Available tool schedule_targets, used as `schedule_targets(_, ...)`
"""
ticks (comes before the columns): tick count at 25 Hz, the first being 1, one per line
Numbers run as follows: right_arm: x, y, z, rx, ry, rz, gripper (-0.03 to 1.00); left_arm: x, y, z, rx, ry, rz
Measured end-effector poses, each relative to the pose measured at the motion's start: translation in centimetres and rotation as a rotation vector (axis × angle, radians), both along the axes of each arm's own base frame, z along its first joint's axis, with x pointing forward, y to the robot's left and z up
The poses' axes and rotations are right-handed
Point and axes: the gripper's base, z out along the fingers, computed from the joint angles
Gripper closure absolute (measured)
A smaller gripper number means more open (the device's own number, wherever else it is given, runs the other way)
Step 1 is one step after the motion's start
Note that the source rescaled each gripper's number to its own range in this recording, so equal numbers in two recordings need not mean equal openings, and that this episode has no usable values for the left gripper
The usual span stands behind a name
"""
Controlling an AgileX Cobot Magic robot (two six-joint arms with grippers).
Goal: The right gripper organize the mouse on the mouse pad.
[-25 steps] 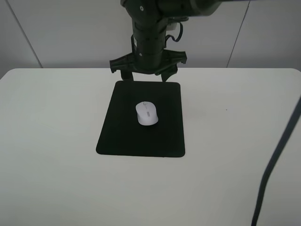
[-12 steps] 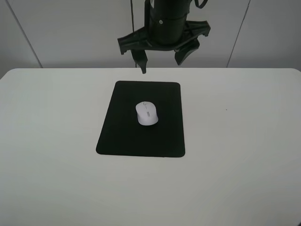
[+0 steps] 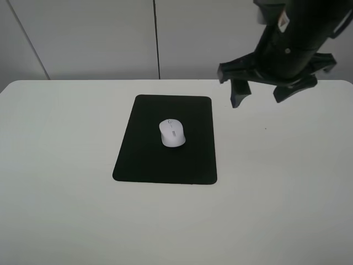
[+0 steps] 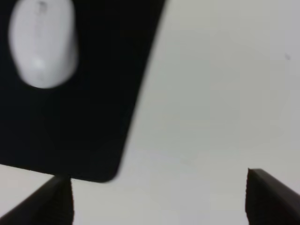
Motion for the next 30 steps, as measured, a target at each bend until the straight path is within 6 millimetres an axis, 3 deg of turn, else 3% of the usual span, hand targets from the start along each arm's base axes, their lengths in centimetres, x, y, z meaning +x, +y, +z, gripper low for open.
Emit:
schedule_targets(6,-4.6,-8.6,1.4,0.029,-0.060,-0.197,0.28,0.0,0.0,0.0,0.000,0.000,0.000)
schedule_targets(11,-10.7,-13.1,3.4,0.063,-0.203,-0.268,0.28,0.0,0.0,0.0,0.000,0.000,0.000)
schedule_targets(16,-17.1,-14.7,5.9,0.110,-0.425,-0.245,0.28,0.0,0.0,0.0,0.000,0.000,0.000)
schedule_targets(20,-21.0,-15.5,6.6,0.093,-0.528,-0.185,0.28,0.0,0.0,0.0,0.000,0.000,0.000)
schedule_targets(30,-27.8,-16.5,6.4,0.143,-0.717,-0.140,0.28,0.0,0.0,0.0,0.000,0.000,0.000)
